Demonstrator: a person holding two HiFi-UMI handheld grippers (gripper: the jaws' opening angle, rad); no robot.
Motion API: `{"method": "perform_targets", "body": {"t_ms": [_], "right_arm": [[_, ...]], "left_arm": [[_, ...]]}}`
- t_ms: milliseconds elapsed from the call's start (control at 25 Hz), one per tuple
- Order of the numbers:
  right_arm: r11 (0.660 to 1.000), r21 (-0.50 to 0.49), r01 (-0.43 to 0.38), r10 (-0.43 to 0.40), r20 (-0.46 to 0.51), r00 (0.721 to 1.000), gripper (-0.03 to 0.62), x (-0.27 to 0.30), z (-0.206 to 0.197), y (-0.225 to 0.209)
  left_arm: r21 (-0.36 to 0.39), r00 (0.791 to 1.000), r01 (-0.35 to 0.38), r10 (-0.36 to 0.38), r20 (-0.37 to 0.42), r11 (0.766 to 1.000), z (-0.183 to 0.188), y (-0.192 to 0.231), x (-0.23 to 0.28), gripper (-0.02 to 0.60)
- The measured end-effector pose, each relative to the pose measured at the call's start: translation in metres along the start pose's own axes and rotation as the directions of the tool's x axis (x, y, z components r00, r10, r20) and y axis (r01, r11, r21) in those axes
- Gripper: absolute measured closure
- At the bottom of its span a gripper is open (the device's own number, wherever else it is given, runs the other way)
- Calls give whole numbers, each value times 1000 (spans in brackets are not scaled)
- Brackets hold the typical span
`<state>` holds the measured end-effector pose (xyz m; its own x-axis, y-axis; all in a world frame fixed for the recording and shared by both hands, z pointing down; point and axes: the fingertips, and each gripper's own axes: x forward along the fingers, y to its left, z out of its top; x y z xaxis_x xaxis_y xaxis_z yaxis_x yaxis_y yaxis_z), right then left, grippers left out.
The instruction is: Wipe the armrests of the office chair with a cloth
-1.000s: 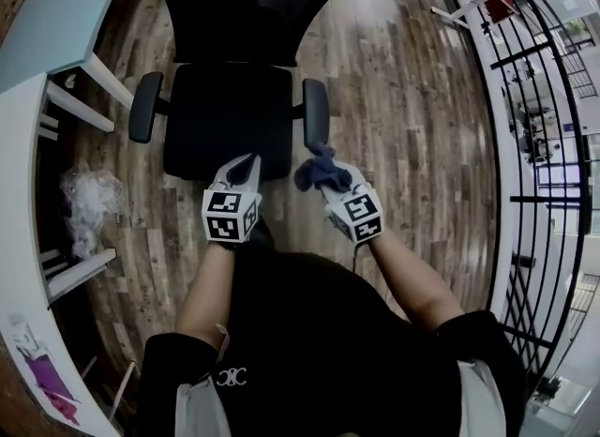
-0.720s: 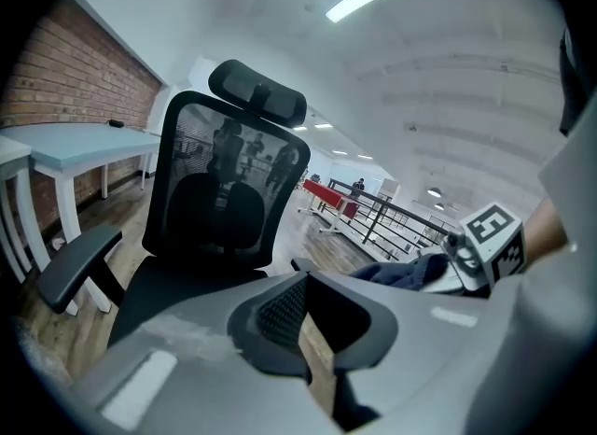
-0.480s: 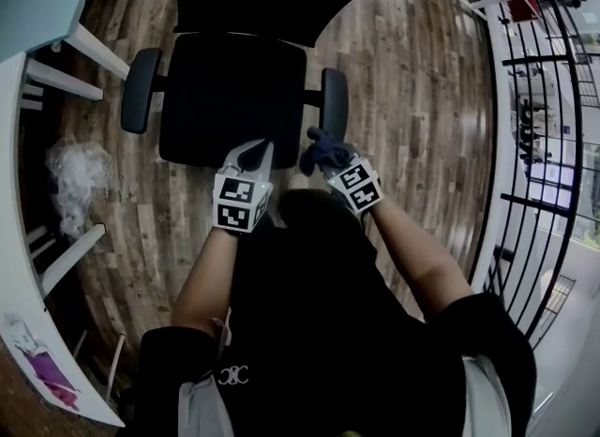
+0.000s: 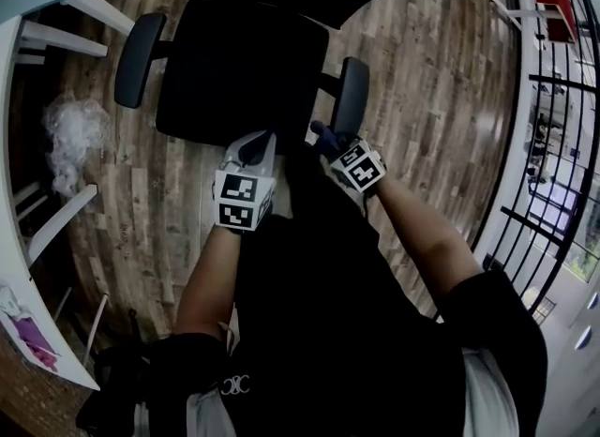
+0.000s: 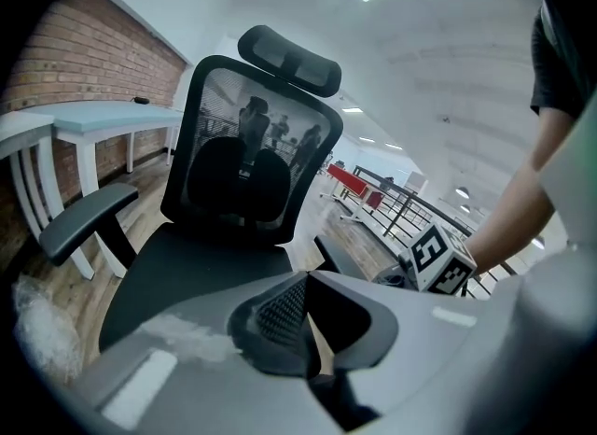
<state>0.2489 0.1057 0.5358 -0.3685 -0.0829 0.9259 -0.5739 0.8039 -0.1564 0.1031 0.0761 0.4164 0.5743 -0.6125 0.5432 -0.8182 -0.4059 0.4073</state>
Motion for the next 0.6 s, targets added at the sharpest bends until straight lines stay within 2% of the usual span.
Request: {"method": "perform_targets", "body": {"t_ms": [280,400,600], "right_arm": [[995,-84,-47,45,-21,999,543,1,16,-15],[994,-111,-9,8,-9,1000,545,-1,27,-30],[995,-92,46,-46,8,999,543,-4,45,-70]], "left_arm": [[-37,1000,-17,17,7,999,0,-6,18,575],[-44,999,-25,26,20,999,5,-6,25,575],[-60,999,-50,51,17,997,14,-3,31,575]]}}
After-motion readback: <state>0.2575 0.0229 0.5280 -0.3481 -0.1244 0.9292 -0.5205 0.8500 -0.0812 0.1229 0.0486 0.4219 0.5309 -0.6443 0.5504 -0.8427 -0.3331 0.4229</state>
